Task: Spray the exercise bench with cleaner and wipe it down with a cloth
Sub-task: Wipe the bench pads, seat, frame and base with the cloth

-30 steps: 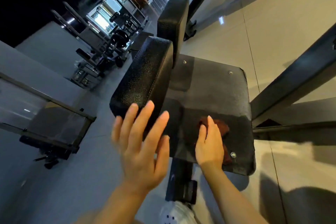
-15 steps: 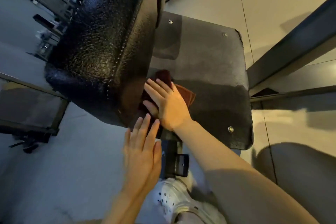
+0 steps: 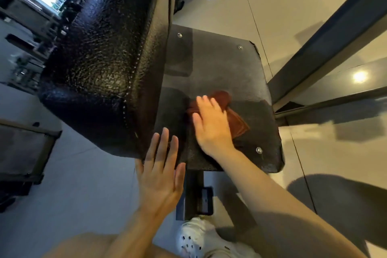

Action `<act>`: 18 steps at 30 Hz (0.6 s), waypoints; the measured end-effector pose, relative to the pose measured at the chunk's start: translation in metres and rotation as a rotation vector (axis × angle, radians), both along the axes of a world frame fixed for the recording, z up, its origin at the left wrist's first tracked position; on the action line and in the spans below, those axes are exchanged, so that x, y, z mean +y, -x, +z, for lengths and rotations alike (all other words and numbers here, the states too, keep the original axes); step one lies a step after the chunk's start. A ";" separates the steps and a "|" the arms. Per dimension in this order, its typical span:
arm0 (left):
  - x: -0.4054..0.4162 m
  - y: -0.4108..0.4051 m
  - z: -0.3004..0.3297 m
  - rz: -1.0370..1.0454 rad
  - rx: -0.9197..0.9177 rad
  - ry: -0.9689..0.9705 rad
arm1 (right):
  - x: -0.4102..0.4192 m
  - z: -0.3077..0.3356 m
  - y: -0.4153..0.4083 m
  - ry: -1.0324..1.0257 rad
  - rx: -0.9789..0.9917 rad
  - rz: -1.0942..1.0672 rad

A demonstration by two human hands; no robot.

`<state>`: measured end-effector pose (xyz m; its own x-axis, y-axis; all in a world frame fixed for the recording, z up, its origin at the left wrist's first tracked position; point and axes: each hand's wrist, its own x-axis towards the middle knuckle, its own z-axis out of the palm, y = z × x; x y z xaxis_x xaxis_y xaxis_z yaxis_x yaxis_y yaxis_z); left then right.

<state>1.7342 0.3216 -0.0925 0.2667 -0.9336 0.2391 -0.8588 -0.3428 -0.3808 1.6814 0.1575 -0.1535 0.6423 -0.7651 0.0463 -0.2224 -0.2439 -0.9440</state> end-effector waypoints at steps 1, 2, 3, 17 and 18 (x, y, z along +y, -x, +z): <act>0.000 -0.001 -0.001 -0.025 0.028 0.040 | 0.015 0.016 -0.008 0.080 -0.158 0.131; 0.001 0.000 -0.002 -0.047 0.057 0.070 | 0.027 0.027 -0.012 0.141 -0.283 0.235; 0.002 -0.001 -0.002 -0.065 0.079 0.086 | 0.032 0.031 -0.015 0.195 -0.344 0.277; 0.007 -0.002 0.003 -0.015 0.060 -0.060 | 0.009 -0.056 0.060 -0.133 0.230 -0.322; 0.006 -0.001 0.003 -0.021 0.093 -0.029 | 0.023 -0.043 0.055 -0.079 0.209 -0.287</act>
<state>1.7352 0.3279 -0.0897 0.2668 -0.9454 0.1873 -0.8977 -0.3145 -0.3085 1.6263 0.1807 -0.1968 0.3903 -0.9115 -0.1299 -0.4615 -0.0716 -0.8843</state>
